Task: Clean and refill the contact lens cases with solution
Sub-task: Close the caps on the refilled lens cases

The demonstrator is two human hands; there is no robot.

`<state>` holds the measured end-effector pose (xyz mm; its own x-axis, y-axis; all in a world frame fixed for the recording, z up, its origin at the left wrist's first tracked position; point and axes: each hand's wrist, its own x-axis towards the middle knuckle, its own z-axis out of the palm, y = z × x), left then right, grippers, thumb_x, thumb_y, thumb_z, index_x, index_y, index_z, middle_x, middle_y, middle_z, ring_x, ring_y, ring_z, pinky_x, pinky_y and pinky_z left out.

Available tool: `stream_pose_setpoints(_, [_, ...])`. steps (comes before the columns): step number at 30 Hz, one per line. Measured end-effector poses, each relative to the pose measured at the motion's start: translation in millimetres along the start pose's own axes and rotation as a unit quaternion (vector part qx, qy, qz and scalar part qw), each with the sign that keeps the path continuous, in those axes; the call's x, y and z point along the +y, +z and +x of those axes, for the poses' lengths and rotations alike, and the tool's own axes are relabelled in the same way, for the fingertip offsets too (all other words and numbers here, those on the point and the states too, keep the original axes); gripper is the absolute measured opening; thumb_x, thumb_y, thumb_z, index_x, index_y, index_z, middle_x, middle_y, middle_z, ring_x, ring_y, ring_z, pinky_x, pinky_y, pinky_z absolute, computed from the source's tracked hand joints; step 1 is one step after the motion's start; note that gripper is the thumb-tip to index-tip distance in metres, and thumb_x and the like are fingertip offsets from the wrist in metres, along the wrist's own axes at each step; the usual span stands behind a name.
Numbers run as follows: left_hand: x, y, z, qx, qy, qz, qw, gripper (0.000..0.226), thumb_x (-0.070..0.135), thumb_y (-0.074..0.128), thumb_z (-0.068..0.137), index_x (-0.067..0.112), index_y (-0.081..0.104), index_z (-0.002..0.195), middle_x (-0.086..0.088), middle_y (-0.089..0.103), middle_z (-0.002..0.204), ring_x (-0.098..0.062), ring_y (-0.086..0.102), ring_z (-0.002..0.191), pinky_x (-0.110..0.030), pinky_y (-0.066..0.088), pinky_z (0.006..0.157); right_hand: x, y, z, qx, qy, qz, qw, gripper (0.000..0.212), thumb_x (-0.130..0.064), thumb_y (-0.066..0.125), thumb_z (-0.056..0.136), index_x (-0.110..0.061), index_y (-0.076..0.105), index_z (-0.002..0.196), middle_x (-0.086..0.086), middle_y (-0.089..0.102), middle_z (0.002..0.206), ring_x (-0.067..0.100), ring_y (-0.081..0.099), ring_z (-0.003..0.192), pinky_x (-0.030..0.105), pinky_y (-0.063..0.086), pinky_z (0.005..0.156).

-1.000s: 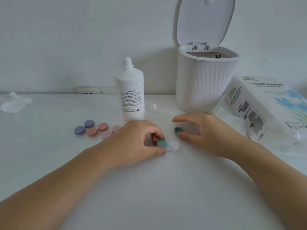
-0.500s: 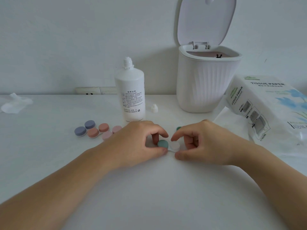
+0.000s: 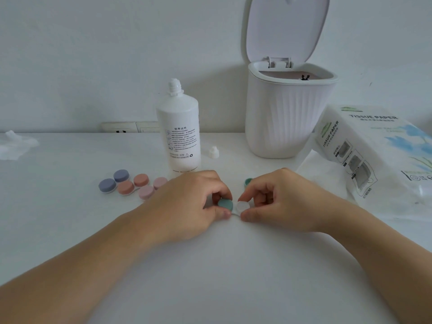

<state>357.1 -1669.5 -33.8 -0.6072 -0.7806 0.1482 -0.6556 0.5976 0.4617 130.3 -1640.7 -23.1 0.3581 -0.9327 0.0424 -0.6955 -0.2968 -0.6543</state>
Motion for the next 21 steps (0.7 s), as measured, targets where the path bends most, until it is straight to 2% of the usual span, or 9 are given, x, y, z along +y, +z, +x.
stream_pose_setpoints(4, [1, 3, -3, 0.018, -0.01, -0.001, 1.0, 0.014, 0.046, 0.071, 0.084, 0.04, 0.066, 0.095, 0.025, 0.056, 0.095, -0.001, 0.055, 0.087, -0.036, 0.051, 0.074, 1, 0, 1, -0.001, 0.006, 0.009, 1.0, 0.011, -0.032, 0.084, 0.077, -0.029, 0.076, 0.084, -0.004, 0.066, 0.066, 0.0, 0.051, 0.05, 0.013, 0.04, 0.051])
stream_pose_setpoints(10, [7, 7, -5, 0.041, -0.03, 0.001, 0.999, 0.012, 0.04, 0.075, 0.086, 0.038, 0.067, 0.095, 0.026, 0.056, 0.093, 0.005, 0.053, 0.085, -0.024, 0.043, 0.07, 1, 1, 0, 0.002, 0.005, 0.004, 1.0, 0.011, -0.032, 0.083, 0.078, -0.028, 0.076, 0.084, -0.004, 0.068, 0.069, 0.0, 0.052, 0.052, 0.015, 0.042, 0.053])
stream_pose_setpoints(14, [11, 10, -7, 0.061, -0.041, 0.001, 0.997, 0.01, 0.036, 0.076, 0.086, 0.035, 0.068, 0.092, 0.021, 0.057, 0.091, 0.005, 0.053, 0.08, -0.024, 0.045, 0.07, 3, 1, 0, 0.005, 0.0, 0.008, 1.0, 0.01, -0.03, 0.083, 0.079, -0.027, 0.076, 0.085, -0.005, 0.068, 0.069, -0.001, 0.052, 0.052, 0.013, 0.042, 0.054])
stream_pose_setpoints(21, [13, 15, -7, 0.076, -0.054, -0.014, 0.996, 0.01, 0.032, 0.077, 0.085, 0.033, 0.07, 0.092, 0.02, 0.056, 0.088, 0.011, 0.051, 0.079, -0.011, 0.032, 0.061, 6, 2, 2, 0.004, 0.002, 0.02, 1.0, 0.011, -0.028, 0.083, 0.079, -0.026, 0.074, 0.085, -0.005, 0.069, 0.069, -0.002, 0.053, 0.053, 0.013, 0.043, 0.055])
